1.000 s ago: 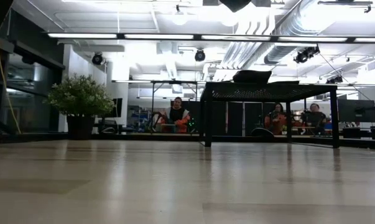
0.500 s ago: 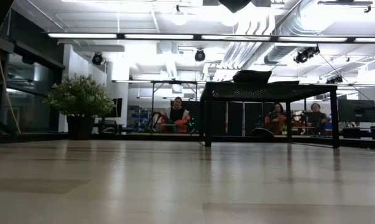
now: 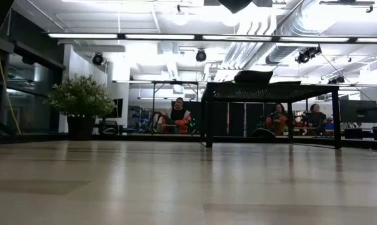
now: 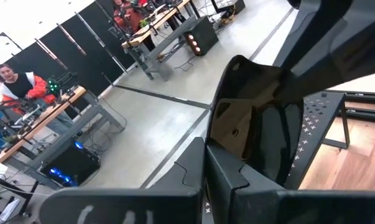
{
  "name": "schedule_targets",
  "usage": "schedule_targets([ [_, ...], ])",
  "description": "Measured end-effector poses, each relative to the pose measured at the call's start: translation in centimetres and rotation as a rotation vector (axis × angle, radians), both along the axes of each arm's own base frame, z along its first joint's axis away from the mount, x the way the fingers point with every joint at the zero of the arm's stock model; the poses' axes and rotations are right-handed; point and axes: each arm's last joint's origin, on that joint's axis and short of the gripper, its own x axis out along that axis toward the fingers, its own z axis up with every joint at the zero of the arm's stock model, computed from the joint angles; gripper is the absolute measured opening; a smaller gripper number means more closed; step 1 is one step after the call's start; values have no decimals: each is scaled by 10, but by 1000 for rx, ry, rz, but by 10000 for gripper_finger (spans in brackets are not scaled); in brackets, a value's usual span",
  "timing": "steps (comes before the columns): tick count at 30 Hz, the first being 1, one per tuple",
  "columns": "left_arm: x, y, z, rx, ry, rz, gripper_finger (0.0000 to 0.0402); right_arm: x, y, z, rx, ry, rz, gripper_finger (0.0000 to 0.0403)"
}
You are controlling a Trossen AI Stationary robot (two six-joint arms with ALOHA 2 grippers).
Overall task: Pick & Place Mini shaped plates
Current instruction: Stack the black leaf-shaped plate on top of the black leaf-shaped plates on the shelf
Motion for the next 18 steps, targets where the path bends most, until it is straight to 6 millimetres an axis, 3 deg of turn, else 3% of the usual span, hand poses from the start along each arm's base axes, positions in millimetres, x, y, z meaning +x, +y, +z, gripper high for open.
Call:
schedule_targets([
  [6, 0, 0, 0, 1, 5, -1, 0, 0, -1, 0, -15, 10, -4, 6],
  [13, 1, -2, 0, -10, 37, -81, 10, -1, -1, -1, -7, 19, 18, 2],
  [18, 2, -3, -1, -22, 53, -139, 41, 0, 0, -1, -2, 20, 29, 1],
])
